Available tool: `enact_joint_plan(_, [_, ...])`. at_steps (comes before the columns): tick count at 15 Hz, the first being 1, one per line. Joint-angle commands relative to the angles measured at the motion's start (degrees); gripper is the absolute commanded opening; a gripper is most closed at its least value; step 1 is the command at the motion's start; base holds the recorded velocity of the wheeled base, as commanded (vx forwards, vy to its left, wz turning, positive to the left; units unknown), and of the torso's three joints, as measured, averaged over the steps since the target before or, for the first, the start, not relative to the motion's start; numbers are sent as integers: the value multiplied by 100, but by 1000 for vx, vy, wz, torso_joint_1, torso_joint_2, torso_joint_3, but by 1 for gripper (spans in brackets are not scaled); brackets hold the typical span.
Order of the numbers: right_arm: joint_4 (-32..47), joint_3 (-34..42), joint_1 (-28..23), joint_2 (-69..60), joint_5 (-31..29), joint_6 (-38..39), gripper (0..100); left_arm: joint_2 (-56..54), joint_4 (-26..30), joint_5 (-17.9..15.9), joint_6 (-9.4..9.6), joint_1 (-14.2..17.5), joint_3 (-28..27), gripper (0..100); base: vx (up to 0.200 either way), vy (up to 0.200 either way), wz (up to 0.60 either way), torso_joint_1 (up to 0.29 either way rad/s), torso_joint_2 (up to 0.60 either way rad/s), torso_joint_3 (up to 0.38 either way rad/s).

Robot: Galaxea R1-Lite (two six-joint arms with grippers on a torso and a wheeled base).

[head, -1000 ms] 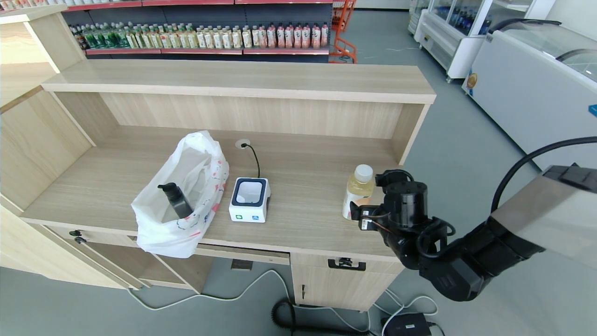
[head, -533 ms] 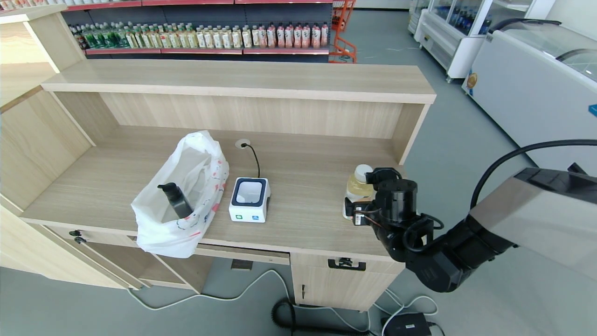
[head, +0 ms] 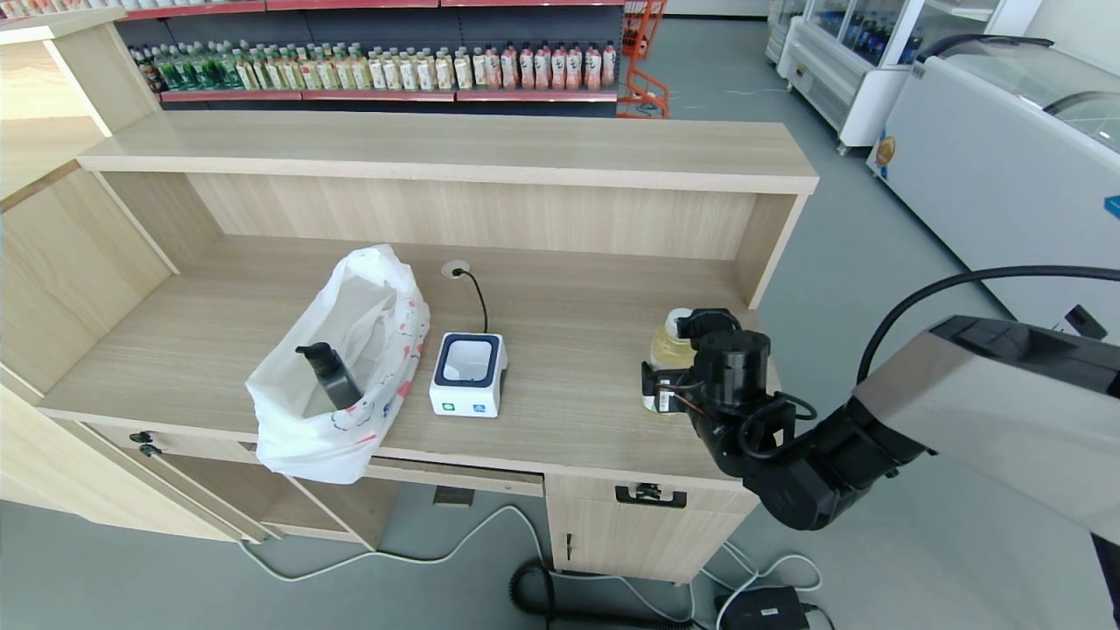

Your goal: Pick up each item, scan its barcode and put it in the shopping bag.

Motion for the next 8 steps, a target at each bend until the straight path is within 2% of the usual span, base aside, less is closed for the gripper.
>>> enact_joint_plan(1, [-4, -121, -57, 145, -1, -38, 100, -2, 0, 1, 0, 1, 1, 0, 0, 0, 0, 0, 0, 0])
enact_joint_plan(8, [5, -507, -145, 417, 298, -187, 100, -2, 0, 1, 0, 1, 1, 0, 0, 0, 0, 0, 0, 0])
